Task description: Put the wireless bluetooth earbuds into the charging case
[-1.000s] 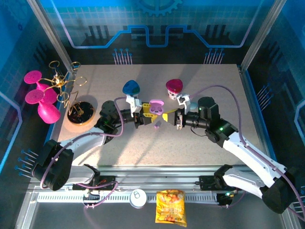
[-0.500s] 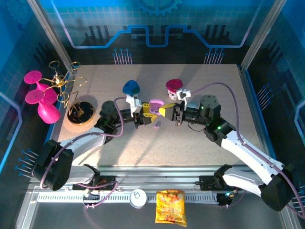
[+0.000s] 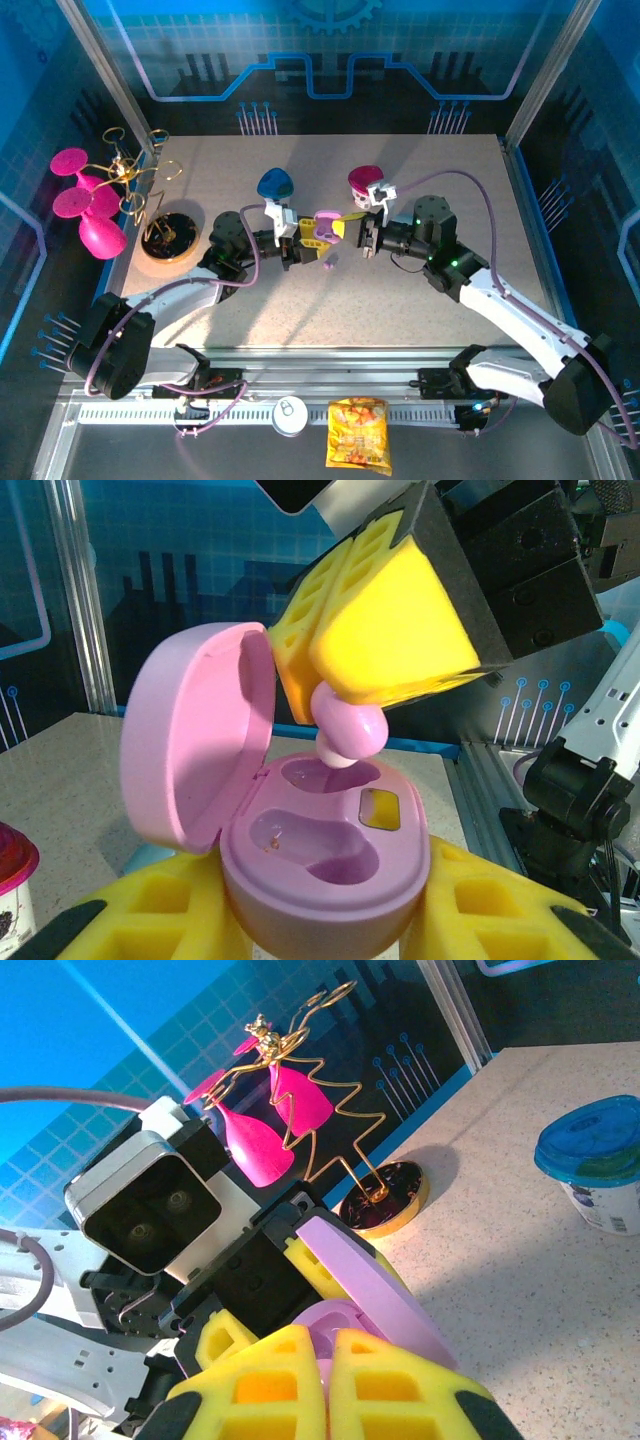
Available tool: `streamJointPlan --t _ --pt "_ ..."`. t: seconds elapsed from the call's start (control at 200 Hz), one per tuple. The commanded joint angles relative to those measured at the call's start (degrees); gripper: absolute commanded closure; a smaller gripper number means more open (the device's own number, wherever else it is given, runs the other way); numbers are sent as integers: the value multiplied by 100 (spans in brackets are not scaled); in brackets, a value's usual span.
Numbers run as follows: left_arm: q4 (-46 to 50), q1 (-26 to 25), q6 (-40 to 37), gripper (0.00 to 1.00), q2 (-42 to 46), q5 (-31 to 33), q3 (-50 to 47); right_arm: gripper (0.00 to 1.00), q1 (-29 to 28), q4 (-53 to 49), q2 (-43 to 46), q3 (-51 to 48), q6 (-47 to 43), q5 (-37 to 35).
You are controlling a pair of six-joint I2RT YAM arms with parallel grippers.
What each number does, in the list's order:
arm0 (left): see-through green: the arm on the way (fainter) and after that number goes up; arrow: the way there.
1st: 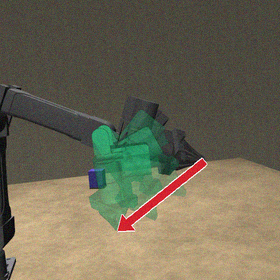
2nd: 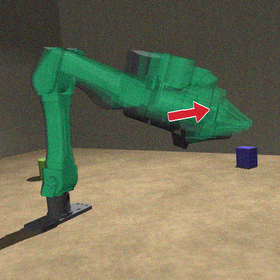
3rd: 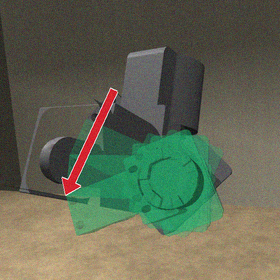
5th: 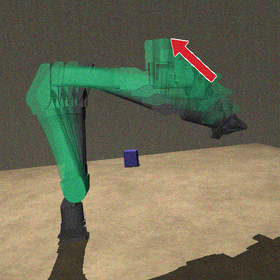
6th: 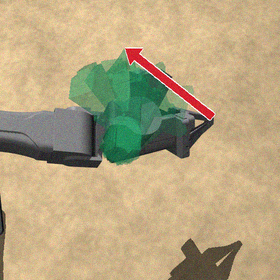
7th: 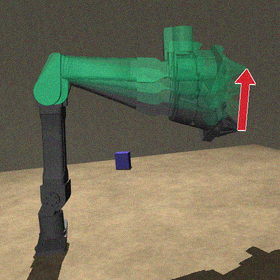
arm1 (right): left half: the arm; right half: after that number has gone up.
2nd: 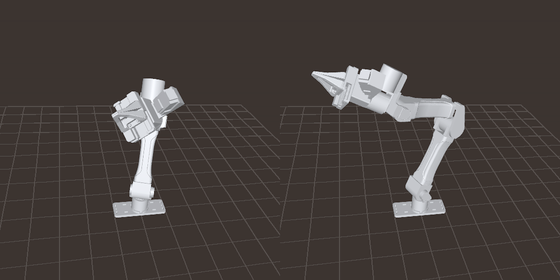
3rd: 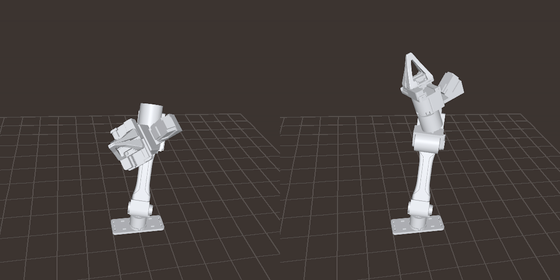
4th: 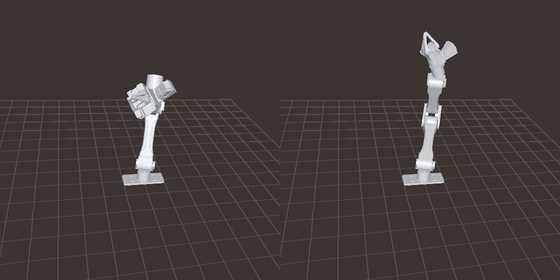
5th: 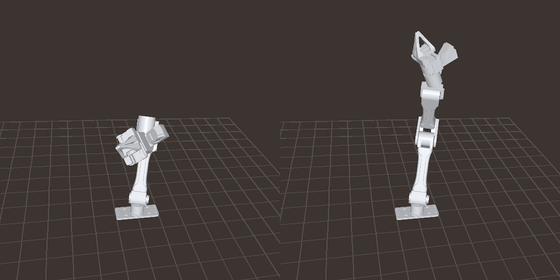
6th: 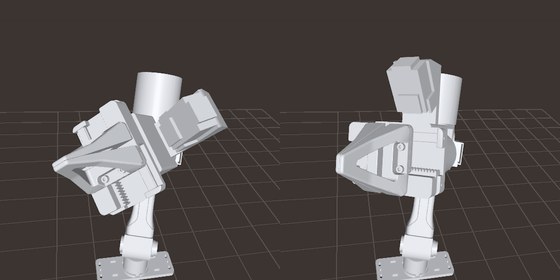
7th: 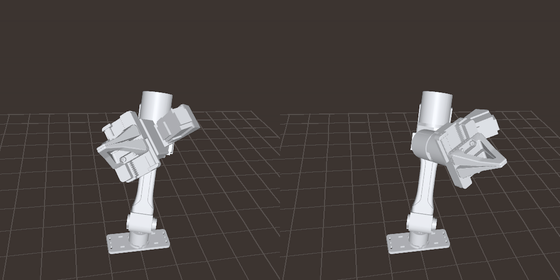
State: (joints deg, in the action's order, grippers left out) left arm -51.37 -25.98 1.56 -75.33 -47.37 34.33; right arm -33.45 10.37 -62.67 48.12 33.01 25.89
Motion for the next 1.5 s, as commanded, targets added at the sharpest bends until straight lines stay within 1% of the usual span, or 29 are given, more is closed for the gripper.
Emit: streamJointPlan --t 0.0,0.16,0.245,0.615,0.755,0.83,0.951,1.021,1.191,1.366,1.496 --pt "-304 14 20 72 18 -257 13 99 -16 -35 -160 127 -120 -205" --pt "-272 15 11 72 43 -246 19 99 -21 -9 -273 73 -115 -201" --pt "-284 14 -3 72 44 -227 13 98 -21 -154 -287 84 -174 -199" --pt "-312 14 28 72 -17 -177 83 82 -19 -619 -159 80 -356 -409" --pt "-310 14 42 72 8 -182 82 79 -21 -642 -216 125 -375 -403" --pt "-294 14 48 72 11 -177 74 79 -25 -665 -253 160 -390 -374" --pt "-300 14 55 72 18 -167 54 89 -45 -718 -319 196 -401 -298" --pt "-299 20 46 72 5 -174 57 91 -64 -710 -350 198 -390 -270" --pt "-295 15 11 72 -25 -111 56 91 -124 -742 -369 198 -409 -146" --pt "-321 15 11 72 -16 -86 48 91 -135 -982 -306 198 -560 -372" --pt "-337 14 26 72 -17 -89 48 87 -134 -1066 -315 197 -594 -535"
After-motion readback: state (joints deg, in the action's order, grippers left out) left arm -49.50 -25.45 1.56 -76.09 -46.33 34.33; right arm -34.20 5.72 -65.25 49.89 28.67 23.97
